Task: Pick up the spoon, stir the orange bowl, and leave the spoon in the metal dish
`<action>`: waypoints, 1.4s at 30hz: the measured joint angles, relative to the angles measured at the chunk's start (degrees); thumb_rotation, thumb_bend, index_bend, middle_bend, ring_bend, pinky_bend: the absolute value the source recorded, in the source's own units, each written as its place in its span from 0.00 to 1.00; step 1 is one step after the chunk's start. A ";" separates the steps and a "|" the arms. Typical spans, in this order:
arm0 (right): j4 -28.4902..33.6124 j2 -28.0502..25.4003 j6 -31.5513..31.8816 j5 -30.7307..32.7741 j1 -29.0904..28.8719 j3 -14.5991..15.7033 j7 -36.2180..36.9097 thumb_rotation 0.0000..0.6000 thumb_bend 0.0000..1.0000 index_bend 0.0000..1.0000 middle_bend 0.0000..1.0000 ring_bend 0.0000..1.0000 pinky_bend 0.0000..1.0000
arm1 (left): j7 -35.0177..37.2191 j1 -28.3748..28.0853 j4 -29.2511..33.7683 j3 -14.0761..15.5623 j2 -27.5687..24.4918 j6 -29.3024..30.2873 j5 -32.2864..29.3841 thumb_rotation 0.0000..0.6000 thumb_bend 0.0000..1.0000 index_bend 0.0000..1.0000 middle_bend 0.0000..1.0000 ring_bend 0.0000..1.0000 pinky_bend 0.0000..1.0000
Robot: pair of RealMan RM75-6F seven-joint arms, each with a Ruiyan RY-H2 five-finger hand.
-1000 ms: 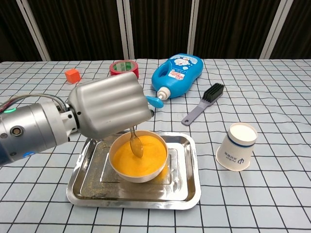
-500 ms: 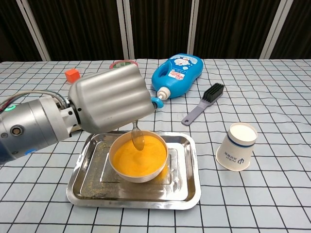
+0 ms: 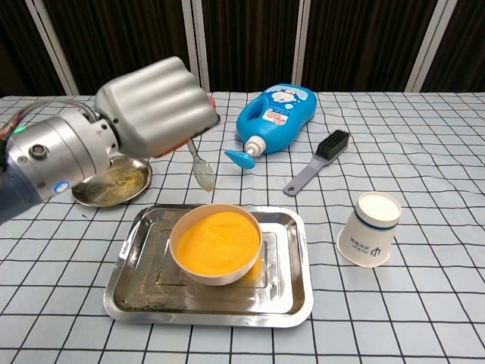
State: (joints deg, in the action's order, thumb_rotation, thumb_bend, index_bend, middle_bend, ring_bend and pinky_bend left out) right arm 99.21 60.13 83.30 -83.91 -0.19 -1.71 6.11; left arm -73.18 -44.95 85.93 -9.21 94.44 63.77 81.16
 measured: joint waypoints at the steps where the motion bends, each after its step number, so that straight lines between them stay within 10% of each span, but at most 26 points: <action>1: -0.01 -0.02 -0.09 0.04 -0.06 -0.01 0.08 1.00 0.31 0.00 0.00 0.00 0.00 | 0.30 0.07 -1.00 -0.69 -0.04 0.08 -1.19 1.00 0.67 0.81 1.00 1.00 1.00; 34: 0.53 -0.06 -0.26 0.52 0.11 0.06 -0.14 1.00 0.31 0.00 0.00 0.00 0.00 | 12.09 4.25 -22.08 0.62 5.10 1.32 -13.44 1.00 0.64 0.78 1.00 1.00 1.00; 42: 0.71 0.01 -0.24 0.44 0.16 0.17 -0.62 1.00 0.31 0.00 0.00 0.00 0.00 | 14.61 5.33 -22.63 1.59 4.54 1.75 -13.18 1.00 0.52 0.57 0.98 1.00 1.00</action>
State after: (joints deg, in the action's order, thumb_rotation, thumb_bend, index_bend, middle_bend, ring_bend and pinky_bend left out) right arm 99.92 60.15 83.06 -83.47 -0.03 -1.54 5.50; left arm -58.57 -39.62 63.31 -7.62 98.98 65.52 67.97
